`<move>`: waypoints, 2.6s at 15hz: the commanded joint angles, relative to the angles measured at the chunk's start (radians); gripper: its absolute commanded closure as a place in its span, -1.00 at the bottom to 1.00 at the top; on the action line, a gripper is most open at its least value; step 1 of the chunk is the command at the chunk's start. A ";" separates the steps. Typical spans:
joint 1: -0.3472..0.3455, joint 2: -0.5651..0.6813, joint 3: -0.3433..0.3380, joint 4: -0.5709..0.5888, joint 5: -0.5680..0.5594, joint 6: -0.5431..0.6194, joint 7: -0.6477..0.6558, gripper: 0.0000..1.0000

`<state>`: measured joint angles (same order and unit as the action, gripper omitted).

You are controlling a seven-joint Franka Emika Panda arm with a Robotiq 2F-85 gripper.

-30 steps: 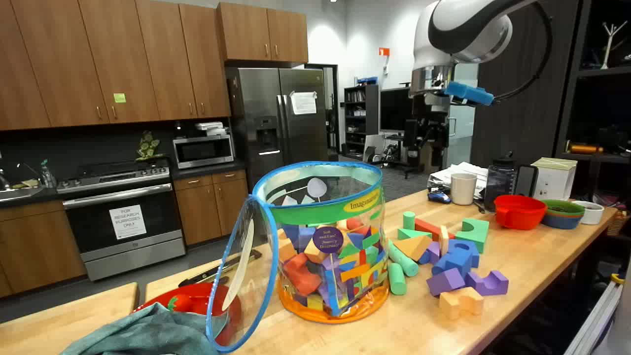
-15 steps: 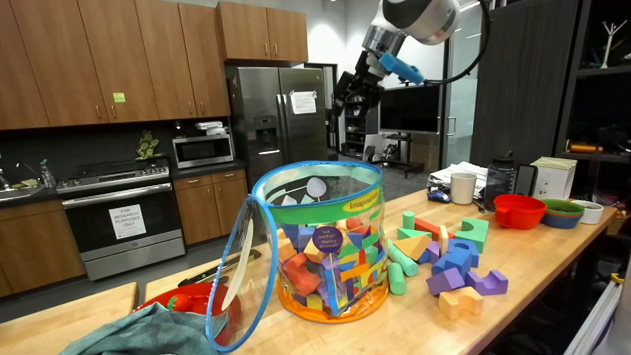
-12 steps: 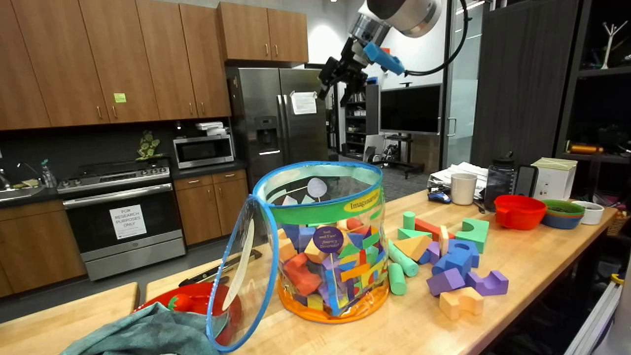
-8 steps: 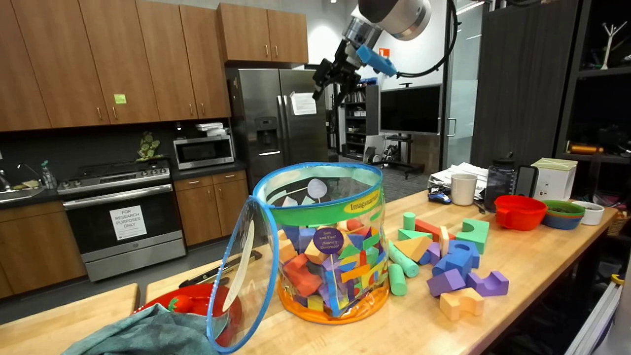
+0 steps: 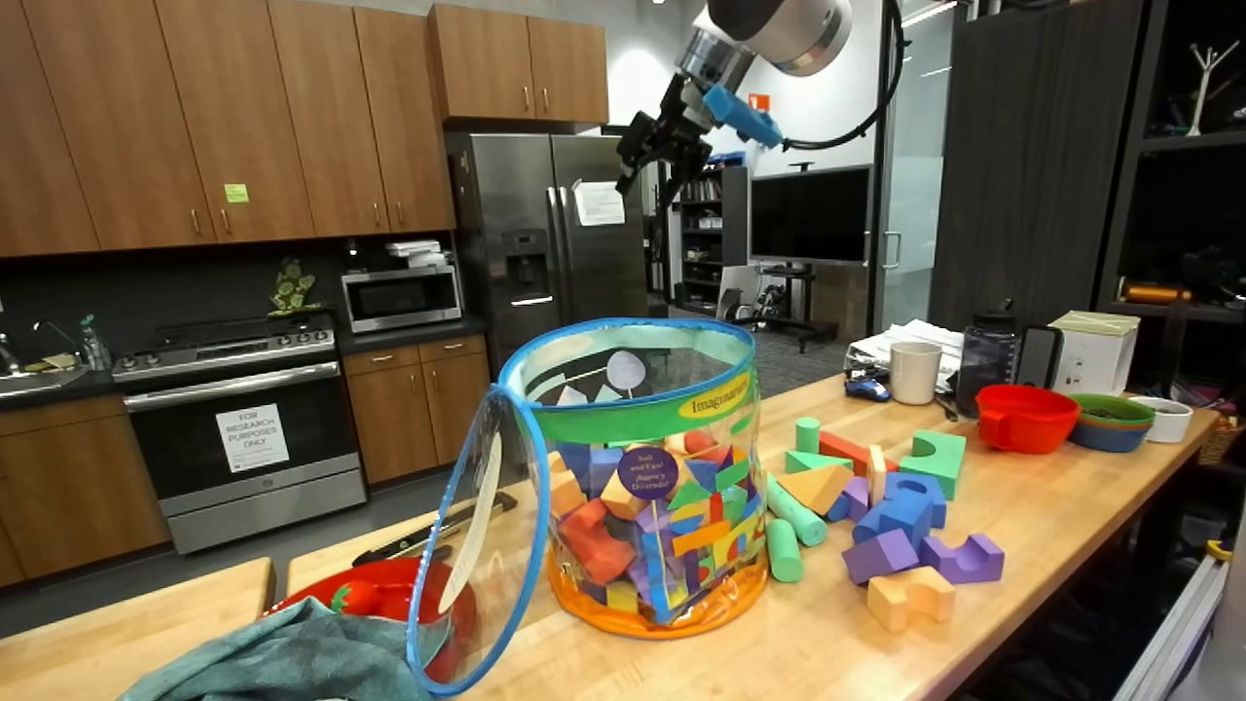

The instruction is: Take the yellow block out of the bag

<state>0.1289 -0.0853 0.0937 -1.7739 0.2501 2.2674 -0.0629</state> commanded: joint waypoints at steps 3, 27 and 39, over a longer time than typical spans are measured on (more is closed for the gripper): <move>0.004 0.004 0.007 0.015 0.029 -0.074 -0.042 -1.00; 0.151 -0.024 0.193 -0.310 -0.100 -0.221 -0.178 -1.00; 0.173 0.079 0.204 -0.326 -0.151 0.093 -0.497 -1.00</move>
<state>0.2932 -0.0279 0.3029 -2.1090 0.0353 2.3473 -0.4449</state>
